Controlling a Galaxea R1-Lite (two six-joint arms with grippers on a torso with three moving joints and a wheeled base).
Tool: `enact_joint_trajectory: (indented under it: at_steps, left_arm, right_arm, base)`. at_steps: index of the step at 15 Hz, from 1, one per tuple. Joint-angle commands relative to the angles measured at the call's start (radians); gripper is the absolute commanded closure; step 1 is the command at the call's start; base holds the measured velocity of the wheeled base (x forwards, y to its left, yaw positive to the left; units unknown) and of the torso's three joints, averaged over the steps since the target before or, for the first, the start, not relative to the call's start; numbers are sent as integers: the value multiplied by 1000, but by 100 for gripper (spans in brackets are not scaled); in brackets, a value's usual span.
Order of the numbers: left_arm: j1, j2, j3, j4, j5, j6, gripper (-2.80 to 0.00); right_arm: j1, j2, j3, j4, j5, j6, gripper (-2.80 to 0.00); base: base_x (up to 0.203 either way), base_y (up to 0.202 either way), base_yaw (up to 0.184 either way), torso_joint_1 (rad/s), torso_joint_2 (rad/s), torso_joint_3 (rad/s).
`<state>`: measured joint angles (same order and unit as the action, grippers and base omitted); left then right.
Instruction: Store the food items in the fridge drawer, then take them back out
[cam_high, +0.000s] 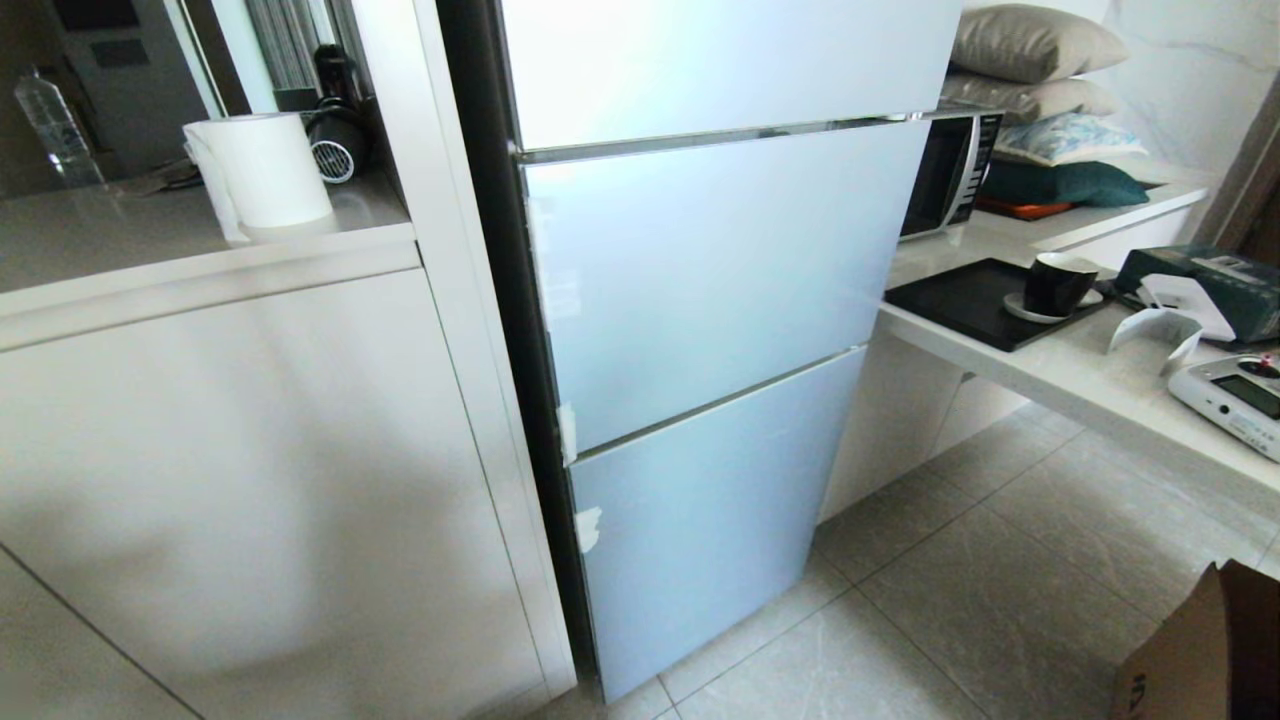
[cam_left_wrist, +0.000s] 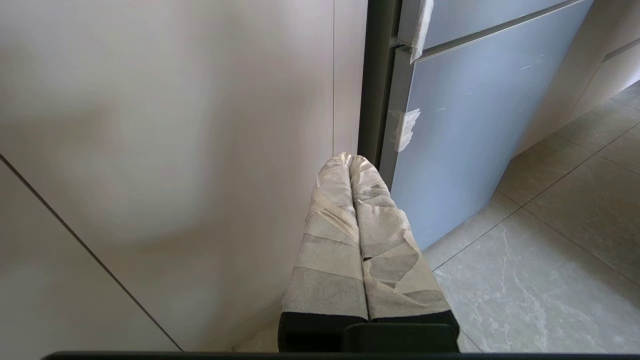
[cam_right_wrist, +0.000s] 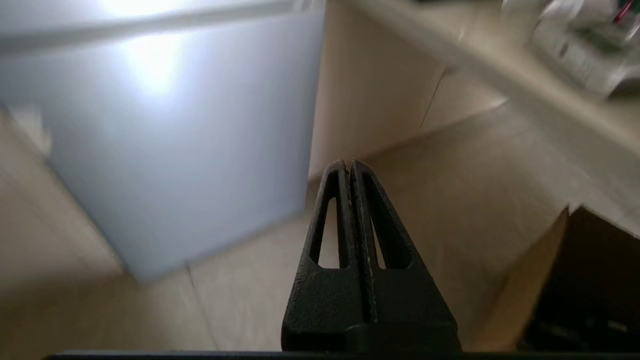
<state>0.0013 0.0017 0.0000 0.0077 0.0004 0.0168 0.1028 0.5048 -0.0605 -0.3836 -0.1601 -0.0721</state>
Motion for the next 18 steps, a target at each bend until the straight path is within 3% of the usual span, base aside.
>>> enact_joint_trajectory:
  at_steps: [1, 3, 6, 10, 18]
  left_arm:
    - [0, 1, 0, 0, 1, 0, 0]
    - [0, 1, 0, 0, 1, -1, 0]
    - [0, 1, 0, 0, 1, -1, 0]
    - [0, 1, 0, 0, 1, -1, 0]
    - [0, 1, 0, 0, 1, -1, 0]
  right_arm:
    - [-57, -322, 38, 256, 97, -17, 0]
    - [-78, -477, 50, 324, 147, -26, 0]
    - [-99, -506, 61, 390, 189, -28, 0]
    - [-100, -506, 60, 388, 188, 40, 0]
    - [-100, -506, 60, 387, 160, 66, 0]
  base:
    - [0, 0, 0, 0, 0, 0]
    - [0, 0, 0, 0, 0, 0]
    - [0, 0, 0, 0, 0, 0]
    - [0, 0, 0, 0, 0, 0]
    - [0, 0, 0, 0, 0, 0]
